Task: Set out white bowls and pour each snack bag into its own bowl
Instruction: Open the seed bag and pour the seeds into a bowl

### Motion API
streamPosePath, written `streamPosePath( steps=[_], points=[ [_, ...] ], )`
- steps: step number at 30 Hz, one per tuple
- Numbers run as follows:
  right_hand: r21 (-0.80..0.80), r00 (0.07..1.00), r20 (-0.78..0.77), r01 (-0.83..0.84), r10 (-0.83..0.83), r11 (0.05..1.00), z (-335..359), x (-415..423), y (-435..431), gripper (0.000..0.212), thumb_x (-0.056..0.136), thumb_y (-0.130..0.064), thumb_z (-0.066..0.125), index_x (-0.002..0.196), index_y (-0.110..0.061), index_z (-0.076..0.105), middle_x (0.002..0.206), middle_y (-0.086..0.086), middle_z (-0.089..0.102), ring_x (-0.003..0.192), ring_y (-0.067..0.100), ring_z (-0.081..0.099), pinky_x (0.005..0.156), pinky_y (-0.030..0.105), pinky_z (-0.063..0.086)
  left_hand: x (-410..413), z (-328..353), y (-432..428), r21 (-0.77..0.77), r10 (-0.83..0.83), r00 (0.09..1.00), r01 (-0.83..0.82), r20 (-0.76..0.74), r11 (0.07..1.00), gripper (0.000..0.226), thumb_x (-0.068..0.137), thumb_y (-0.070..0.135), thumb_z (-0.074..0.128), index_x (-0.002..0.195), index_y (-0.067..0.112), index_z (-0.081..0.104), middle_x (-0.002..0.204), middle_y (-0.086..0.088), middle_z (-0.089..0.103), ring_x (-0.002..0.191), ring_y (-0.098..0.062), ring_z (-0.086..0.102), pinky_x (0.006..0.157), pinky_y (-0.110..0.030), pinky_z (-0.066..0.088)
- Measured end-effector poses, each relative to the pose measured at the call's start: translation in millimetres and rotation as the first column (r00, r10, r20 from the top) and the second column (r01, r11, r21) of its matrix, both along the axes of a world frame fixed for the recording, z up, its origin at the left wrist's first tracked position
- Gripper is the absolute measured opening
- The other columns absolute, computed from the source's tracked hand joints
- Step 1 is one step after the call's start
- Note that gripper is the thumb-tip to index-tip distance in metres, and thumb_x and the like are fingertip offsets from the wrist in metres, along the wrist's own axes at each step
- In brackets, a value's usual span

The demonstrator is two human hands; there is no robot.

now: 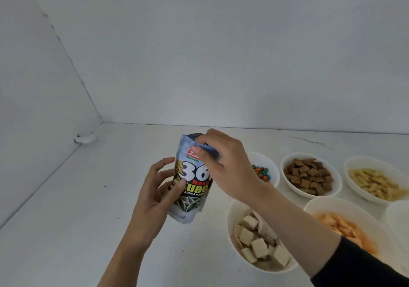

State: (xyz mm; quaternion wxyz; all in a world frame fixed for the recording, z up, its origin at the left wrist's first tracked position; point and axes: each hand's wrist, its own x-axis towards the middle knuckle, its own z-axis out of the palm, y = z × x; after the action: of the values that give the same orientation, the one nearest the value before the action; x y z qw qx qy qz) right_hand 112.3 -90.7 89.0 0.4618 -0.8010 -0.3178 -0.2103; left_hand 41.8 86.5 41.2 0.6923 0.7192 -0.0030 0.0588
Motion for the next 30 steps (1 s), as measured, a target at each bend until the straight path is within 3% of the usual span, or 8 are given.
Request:
streamPosePath(
  steps=[3,7,11,14,19,22,25,30],
  points=[
    [0.095,0.995,0.011,0.093,-0.095,0.991,11,4,-16,0.013,0.097,-0.013,0.063,0.091,-0.003,0.068,0.08,-0.007,0.054,0.07,0.0,0.051,0.064,0.013,0.039,7,-1,-17,0.017,-0.004,0.999,0.003,0.054,1.0,0.053,0.09,0.026,0.073,0.137,0.034,0.05,0.121,0.003,0.069,0.115,-0.024,0.068,0.082,-0.042,0.063],
    [0.219,0.986,-0.019,0.164,-0.164,0.962,28,3,-47,0.015,0.098,-0.013,0.062,0.09,-0.001,0.067,0.082,0.001,0.062,0.073,0.008,0.056,0.064,0.015,0.043,9,0,-47,-0.057,0.024,0.991,-0.017,0.132,0.998,0.05,0.079,0.017,0.073,0.123,0.035,0.056,0.116,-0.002,0.073,0.105,-0.025,0.073,0.073,-0.029,0.062],
    [0.276,0.973,-0.037,0.227,-0.226,0.934,40,-4,-91,0.013,0.098,-0.013,0.062,0.09,-0.003,0.068,0.082,0.003,0.065,0.075,0.016,0.061,0.063,0.024,0.047,5,3,-96,-0.224,0.081,0.979,-0.037,0.188,0.974,0.055,0.083,0.015,0.068,0.129,0.035,0.045,0.117,-0.005,0.073,0.105,-0.031,0.073,0.082,-0.04,0.062],
    [0.291,0.956,-0.057,0.292,-0.288,0.911,44,-9,-132,0.014,0.099,-0.013,0.062,0.089,-0.005,0.067,0.08,0.002,0.066,0.072,0.011,0.061,0.062,0.018,0.044,-2,6,-139,-0.327,0.112,0.971,-0.038,0.211,0.944,0.049,0.09,0.02,0.061,0.121,0.052,0.041,0.122,-0.005,0.07,0.11,-0.033,0.07,0.093,-0.054,0.056],
    [0.269,0.934,-0.089,0.357,-0.346,0.895,49,-25,-198,0.016,0.1,-0.017,0.061,0.09,-0.006,0.066,0.08,-0.001,0.066,0.071,0.007,0.06,0.06,0.014,0.042,-19,7,-212,-0.365,0.049,0.964,0.051,0.262,0.929,0.027,0.102,0.022,0.052,0.118,0.043,0.043,0.139,-0.01,0.055,0.123,-0.037,0.063,0.095,-0.063,0.052],
    [0.255,0.935,-0.105,0.353,-0.338,0.9,51,-37,-235,0.011,0.1,-0.017,0.06,0.096,-0.009,0.067,0.082,0.0,0.07,0.075,0.011,0.066,0.059,0.024,0.05,-27,6,-248,-0.344,0.046,0.965,0.048,0.259,0.938,0.013,0.105,0.021,0.048,0.117,0.026,0.049,0.137,-0.011,0.059,0.123,-0.036,0.063,0.092,-0.055,0.056],
    [0.262,0.942,-0.112,0.335,-0.316,0.905,52,-51,-276,0.016,0.099,-0.016,0.062,0.115,-0.017,0.062,0.081,-0.005,0.073,0.075,0.007,0.07,0.06,0.019,0.049,-33,10,-277,-0.38,0.065,0.967,0.034,0.245,0.924,0.014,0.099,0.018,0.049,0.113,0.022,0.052,0.128,-0.013,0.065,0.115,-0.034,0.067,0.083,-0.037,0.06],
    [0.208,0.927,-0.218,0.348,-0.304,0.914,33,-66,-334,0.021,0.094,-0.022,0.068,0.108,-0.038,0.066,0.092,-0.009,0.073,0.1,0.009,0.066,0.081,0.015,0.043,-45,14,-310,-0.359,0.037,0.981,0.034,0.188,0.933,0.017,0.1,0.014,0.049,0.116,0.02,0.052,0.127,-0.008,0.068,0.108,-0.032,0.071,0.074,-0.037,0.062]
  ],
)
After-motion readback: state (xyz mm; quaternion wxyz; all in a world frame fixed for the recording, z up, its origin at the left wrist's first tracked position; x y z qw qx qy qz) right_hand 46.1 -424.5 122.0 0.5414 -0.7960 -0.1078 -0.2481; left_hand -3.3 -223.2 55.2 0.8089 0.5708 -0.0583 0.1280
